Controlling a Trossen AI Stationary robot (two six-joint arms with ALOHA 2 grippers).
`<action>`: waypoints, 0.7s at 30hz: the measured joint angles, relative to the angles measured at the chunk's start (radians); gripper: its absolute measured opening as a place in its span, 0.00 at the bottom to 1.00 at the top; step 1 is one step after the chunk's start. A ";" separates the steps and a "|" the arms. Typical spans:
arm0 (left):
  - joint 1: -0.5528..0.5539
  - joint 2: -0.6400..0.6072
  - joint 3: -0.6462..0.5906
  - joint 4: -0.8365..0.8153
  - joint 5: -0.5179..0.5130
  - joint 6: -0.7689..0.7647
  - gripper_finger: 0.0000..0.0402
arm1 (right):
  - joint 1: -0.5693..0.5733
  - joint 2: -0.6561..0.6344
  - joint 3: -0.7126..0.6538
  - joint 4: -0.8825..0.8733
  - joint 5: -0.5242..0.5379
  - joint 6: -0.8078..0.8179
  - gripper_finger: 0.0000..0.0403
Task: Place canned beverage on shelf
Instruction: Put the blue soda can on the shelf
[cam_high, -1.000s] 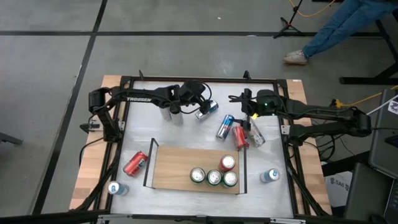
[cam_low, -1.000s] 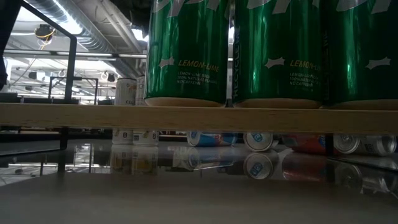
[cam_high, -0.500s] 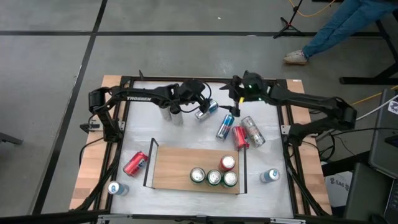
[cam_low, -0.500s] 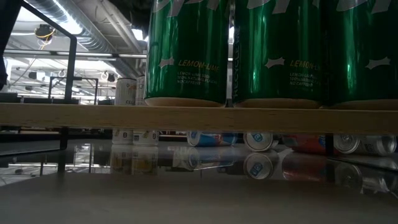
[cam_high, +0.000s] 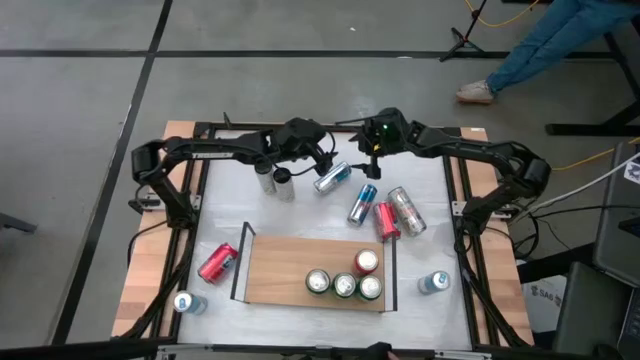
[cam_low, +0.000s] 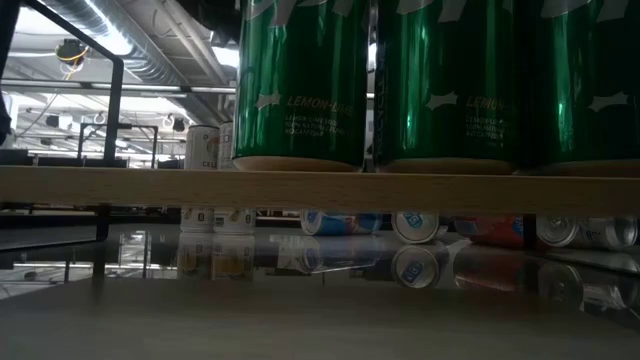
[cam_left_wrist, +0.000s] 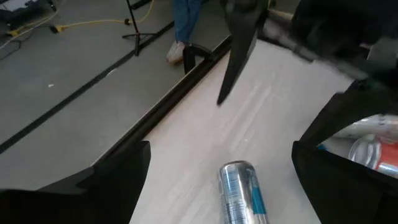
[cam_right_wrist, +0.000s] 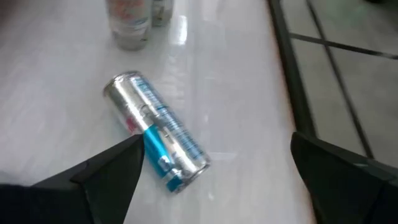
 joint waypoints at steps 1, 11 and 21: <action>0.000 -0.010 0.000 -0.001 0.000 0.000 0.95 | -0.004 0.012 0.000 0.002 -0.009 -0.002 0.98; -0.007 -0.060 0.000 -0.008 -0.001 0.000 0.95 | -0.002 0.126 0.000 0.035 -0.140 -0.005 0.98; -0.021 -0.061 0.000 -0.009 0.001 -0.003 0.95 | -0.001 0.233 0.000 0.132 -0.138 -0.004 0.98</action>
